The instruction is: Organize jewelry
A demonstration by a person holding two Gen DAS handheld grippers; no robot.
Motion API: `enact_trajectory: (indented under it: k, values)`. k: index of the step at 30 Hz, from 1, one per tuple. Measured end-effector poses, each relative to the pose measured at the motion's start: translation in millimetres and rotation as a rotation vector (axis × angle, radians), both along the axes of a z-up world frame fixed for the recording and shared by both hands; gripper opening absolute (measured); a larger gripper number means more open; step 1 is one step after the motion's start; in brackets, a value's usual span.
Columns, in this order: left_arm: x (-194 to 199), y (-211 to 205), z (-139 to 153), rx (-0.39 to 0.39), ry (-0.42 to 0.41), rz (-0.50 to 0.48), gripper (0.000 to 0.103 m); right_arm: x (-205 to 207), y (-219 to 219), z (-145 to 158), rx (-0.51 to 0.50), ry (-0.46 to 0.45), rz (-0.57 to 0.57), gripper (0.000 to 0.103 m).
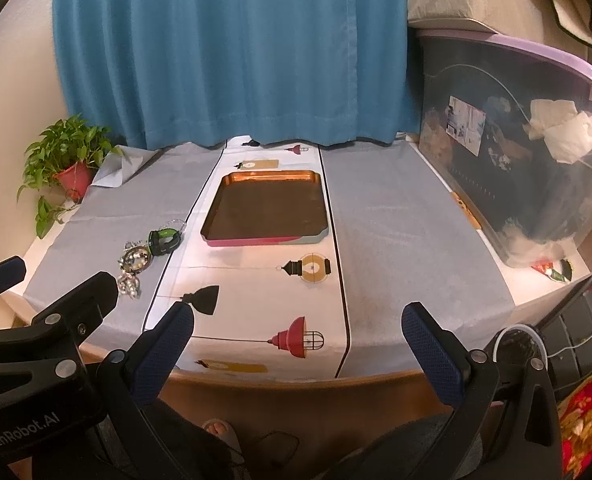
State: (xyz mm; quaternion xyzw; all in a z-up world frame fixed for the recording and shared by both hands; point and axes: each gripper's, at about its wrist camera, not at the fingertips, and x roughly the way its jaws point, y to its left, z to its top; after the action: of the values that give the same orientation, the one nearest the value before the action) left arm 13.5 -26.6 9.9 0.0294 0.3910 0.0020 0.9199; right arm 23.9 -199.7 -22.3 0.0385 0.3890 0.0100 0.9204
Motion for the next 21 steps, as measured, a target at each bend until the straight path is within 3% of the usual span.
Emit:
enact_trajectory:
  k: [21]
  values:
    - [-4.5,4.2,-8.4,-0.010,0.016,0.015,0.103,0.3,-0.5,-3.0,0.000,0.012,-0.001,0.103]
